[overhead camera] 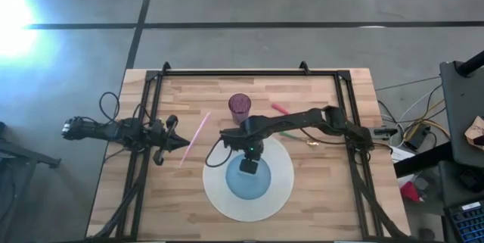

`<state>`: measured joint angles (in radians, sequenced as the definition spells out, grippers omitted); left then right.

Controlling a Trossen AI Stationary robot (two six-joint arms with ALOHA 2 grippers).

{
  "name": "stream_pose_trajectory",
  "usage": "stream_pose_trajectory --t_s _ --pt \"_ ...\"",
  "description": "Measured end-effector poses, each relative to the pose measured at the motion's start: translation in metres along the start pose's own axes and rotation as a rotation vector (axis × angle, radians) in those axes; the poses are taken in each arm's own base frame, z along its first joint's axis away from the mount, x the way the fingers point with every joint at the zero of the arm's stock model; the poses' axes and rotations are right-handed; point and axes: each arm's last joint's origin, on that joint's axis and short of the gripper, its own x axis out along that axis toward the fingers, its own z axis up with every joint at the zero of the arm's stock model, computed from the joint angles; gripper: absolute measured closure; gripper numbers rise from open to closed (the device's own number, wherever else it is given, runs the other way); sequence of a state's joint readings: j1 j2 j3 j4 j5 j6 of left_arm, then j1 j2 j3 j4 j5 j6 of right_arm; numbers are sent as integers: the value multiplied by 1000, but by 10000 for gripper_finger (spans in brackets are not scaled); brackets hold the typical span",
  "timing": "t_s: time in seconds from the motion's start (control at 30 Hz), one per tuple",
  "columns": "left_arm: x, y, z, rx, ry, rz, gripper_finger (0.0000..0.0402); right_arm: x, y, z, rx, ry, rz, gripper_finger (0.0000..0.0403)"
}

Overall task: Pick & Place Utensil
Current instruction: Put the bowl in the center of the mat

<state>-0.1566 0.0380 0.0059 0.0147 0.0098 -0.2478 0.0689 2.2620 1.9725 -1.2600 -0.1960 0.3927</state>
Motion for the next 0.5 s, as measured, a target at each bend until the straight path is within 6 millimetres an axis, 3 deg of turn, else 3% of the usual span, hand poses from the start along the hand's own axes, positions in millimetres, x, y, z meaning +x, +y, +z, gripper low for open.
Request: stream_pose_trajectory --t_s 0.5 --pt "0 0 0 -21 0 0 401 22 -6 -3 51 45 54 394"
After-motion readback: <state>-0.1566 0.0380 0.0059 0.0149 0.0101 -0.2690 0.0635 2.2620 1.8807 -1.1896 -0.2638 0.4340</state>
